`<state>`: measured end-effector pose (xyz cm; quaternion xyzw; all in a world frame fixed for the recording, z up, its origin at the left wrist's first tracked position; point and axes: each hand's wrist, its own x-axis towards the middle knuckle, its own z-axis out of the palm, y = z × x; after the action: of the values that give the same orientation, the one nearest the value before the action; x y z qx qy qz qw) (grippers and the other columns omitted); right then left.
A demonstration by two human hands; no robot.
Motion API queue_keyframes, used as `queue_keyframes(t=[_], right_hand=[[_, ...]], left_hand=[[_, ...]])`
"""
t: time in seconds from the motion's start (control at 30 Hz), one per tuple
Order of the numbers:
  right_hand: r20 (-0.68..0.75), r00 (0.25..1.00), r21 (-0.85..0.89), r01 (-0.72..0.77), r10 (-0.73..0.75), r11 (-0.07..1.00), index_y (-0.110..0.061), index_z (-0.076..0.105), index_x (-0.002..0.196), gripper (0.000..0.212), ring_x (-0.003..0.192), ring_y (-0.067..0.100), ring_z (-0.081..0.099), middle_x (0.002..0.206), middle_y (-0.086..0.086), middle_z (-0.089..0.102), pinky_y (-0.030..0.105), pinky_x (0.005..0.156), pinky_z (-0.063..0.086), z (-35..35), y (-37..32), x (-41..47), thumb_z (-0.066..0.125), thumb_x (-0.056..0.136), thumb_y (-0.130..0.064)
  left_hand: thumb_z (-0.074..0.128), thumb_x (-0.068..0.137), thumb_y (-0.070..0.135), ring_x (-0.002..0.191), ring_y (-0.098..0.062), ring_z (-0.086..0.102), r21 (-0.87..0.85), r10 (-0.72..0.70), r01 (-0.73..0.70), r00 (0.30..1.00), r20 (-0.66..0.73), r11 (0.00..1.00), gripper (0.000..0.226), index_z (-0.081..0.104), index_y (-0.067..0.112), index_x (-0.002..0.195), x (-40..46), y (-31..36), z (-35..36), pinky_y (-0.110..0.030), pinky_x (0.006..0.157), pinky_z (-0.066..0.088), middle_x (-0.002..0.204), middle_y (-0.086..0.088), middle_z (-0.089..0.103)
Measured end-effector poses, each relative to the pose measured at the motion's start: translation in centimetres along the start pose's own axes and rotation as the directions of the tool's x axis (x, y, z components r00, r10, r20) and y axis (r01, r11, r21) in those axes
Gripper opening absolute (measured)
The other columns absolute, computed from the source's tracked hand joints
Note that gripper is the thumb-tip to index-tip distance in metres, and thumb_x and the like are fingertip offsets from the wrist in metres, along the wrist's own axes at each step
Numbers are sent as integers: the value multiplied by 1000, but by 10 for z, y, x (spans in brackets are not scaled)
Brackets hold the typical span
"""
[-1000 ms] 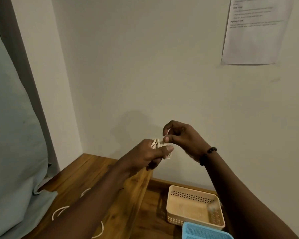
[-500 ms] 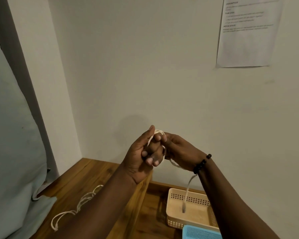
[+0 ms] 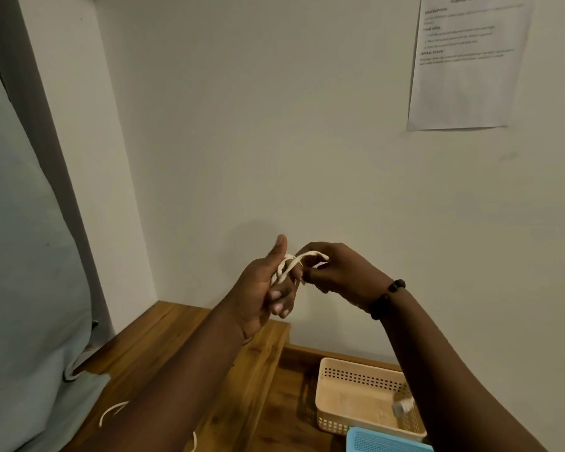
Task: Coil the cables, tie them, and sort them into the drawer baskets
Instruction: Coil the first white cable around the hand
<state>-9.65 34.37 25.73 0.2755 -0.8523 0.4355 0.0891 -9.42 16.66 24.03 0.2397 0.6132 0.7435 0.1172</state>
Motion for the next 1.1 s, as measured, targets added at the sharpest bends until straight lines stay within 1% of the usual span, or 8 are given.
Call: queue_keyframes(t=[0.1, 0.2, 0.33, 0.43, 0.57, 0.7, 0.97, 1.1], right_hand=[[-167, 986, -340, -80, 23, 937, -18, 70, 106, 17, 62, 6, 55, 92, -2, 70, 8, 55, 42, 4, 4, 5, 61, 92, -13], [-297, 955, -295, -79, -13, 952, -20, 75, 101, 18, 62, -2, 52, 95, -7, 72, 7, 55, 35, 5, 10, 1, 63, 91, -12], [207, 974, 369, 15, -97, 929, -12, 67, 118, 26, 69, 13, 48, 91, 4, 66, 21, 62, 40, -11, 26, -23, 61, 93, -14], [463, 880, 314, -47, -109, 948, -8, 68, 115, 32, 67, 12, 42, 75, 2, 50, 23, 62, 36, -9, 52, -35, 53, 97, -29], [-136, 929, 27, -343, 343, 939, -15, 71, 116, 34, 59, 1, 40, 75, -11, 55, 16, 58, 33, 0, 94, -22, 45, 102, -32], [-367, 745, 571, -293, 557, 767, -15, 65, 119, 33, 76, 16, 55, 108, 1, 66, 26, 65, 43, -10, 101, -15, 41, 104, -31], [-411, 811, -91, -492, 417, 866, -21, 55, 104, 34, 141, 33, 28, 150, 18, 34, 50, 109, 31, 17, 89, -11, 62, 88, -49], [-404, 914, -102, -79, 31, 992, -26, 34, 139, 59, 148, 10, 4, 163, -1, 1, 38, 116, 16, 35, 55, -4, 65, 89, -30]], left_hand=[[41, 98, 52, 47, -23, 60, 311, 88, -10, 967, -238, 950, 57, 68, 6, 79, 3, -5, 1, -30, 55, 50, 51, -9, 59], [44, 100, 44, 59, -25, 69, 166, 96, -22, 886, -453, 986, 49, 66, 3, 84, 10, -8, -13, -36, 65, 58, 62, -11, 69], [40, 103, 35, 57, -19, 70, -147, 87, -180, 870, -485, 973, 42, 63, 5, 85, 15, -3, -28, -29, 56, 58, 61, -6, 70], [40, 102, 34, 43, -10, 58, -346, 111, -272, 901, -420, 898, 39, 61, 10, 80, 13, 9, -35, -19, 45, 49, 48, 4, 57], [41, 98, 42, 28, -11, 40, -84, 9, -10, 1000, -18, 996, 53, 63, 2, 72, 0, 22, -36, -16, 35, 33, 38, -2, 42], [41, 93, 63, 39, -13, 43, 619, -194, 202, 978, -81, 759, 69, 71, 1, 85, -3, 4, -46, -25, 45, 37, 55, -9, 55], [41, 103, 31, 56, -16, 58, 510, 32, 25, 994, -103, 860, 39, 69, 4, 101, 1, -10, -40, -23, 52, 45, 71, -4, 68], [45, 103, 24, 87, -13, 72, 606, 196, -147, 980, -16, 782, 28, 70, 12, 108, 3, -4, -24, -16, 70, 51, 98, -4, 75]])
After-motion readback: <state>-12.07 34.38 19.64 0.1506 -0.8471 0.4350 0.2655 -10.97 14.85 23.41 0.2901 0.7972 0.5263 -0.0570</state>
